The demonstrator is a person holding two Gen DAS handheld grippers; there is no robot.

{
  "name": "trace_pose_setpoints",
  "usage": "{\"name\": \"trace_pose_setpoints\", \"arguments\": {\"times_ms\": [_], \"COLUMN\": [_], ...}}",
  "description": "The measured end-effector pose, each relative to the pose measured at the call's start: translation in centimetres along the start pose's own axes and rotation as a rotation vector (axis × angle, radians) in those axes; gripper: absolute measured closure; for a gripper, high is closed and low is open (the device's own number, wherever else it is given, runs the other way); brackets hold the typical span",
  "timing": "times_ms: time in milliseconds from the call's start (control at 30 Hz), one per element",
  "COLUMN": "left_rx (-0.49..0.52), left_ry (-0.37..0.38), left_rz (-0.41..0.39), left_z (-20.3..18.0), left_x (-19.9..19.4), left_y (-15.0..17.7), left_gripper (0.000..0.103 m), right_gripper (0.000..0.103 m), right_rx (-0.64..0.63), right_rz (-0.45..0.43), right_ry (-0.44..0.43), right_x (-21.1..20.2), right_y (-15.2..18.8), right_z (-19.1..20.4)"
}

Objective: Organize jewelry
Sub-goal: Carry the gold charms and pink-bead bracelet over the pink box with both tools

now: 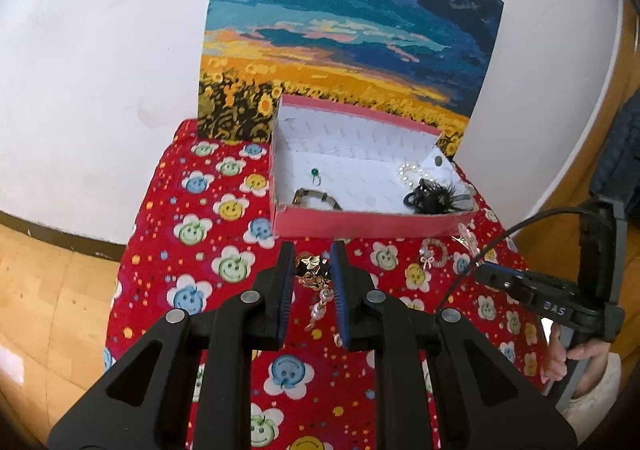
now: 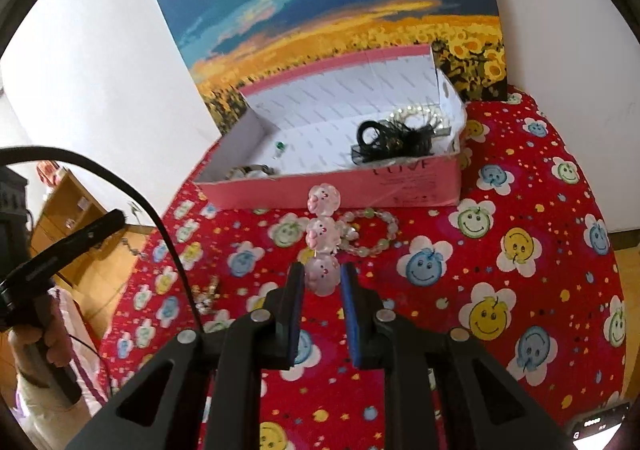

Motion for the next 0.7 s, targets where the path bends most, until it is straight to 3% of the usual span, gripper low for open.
{"name": "trace_pose_setpoints", "arguments": {"times_ms": [367,700], "left_rx": [0.093,0.125], "left_ry": [-0.007,-0.046], "left_rz": [-0.039,-0.073], "left_z": [-3.1,-4.6], "left_x": [1.4,6.8], "left_y": [-4.2,-8.9], "left_gripper": [0.087,0.087], "right_gripper": [0.083,0.083], "right_rx": [-0.033,-0.016], "right_rz": [-0.067,-0.081], "right_ry": [-0.005,0.051], "right_x": [-1.6,-1.8], "right_y": [-3.1,-6.1], "right_z": [1.2,-1.0]}}
Point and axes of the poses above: each gripper's, at about its wrist camera, not at the fingertips, and x roughly the way its jaws point, z to its left, y to its underside, the point moved 5 cm from there along x, roughly the way its jaws point, and after that the axes turned 8 degrees about -x, right-handed, at the moved point
